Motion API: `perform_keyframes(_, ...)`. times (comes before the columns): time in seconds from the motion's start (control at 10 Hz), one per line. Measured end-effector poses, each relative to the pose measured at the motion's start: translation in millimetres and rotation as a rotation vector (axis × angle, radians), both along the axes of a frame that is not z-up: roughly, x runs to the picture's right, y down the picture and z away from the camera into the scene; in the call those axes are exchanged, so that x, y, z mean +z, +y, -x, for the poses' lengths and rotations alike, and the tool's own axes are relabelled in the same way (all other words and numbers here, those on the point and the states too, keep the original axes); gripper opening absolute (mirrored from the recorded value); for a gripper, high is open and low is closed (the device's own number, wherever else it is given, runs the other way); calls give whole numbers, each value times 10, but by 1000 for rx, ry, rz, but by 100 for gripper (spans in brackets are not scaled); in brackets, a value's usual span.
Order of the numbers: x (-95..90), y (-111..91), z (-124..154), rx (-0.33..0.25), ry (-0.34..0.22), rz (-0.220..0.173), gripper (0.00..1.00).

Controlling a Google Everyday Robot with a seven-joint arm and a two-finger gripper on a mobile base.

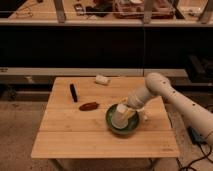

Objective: Place the ceramic cup over the eraser

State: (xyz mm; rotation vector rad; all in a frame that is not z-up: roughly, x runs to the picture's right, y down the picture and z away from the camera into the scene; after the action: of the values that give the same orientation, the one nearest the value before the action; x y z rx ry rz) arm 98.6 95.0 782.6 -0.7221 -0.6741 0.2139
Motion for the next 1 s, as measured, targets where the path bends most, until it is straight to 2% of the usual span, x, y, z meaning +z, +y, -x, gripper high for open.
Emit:
perform_keyframes(0.2, -234, -565, -71, 5, -6, -79, 0)
perform_keyframes(0.4, -514, -1242, 60, -45, -10, -185, 0)
perform_keyframes(0.5, -574, -1432, 177, -59, -17, -207, 0)
perform_keyframes(0.7, -659, -1810, 616, -68, -58, -239, 0)
perform_keyframes(1.0, -689, -2092, 1207, -67, -103, -255, 0)
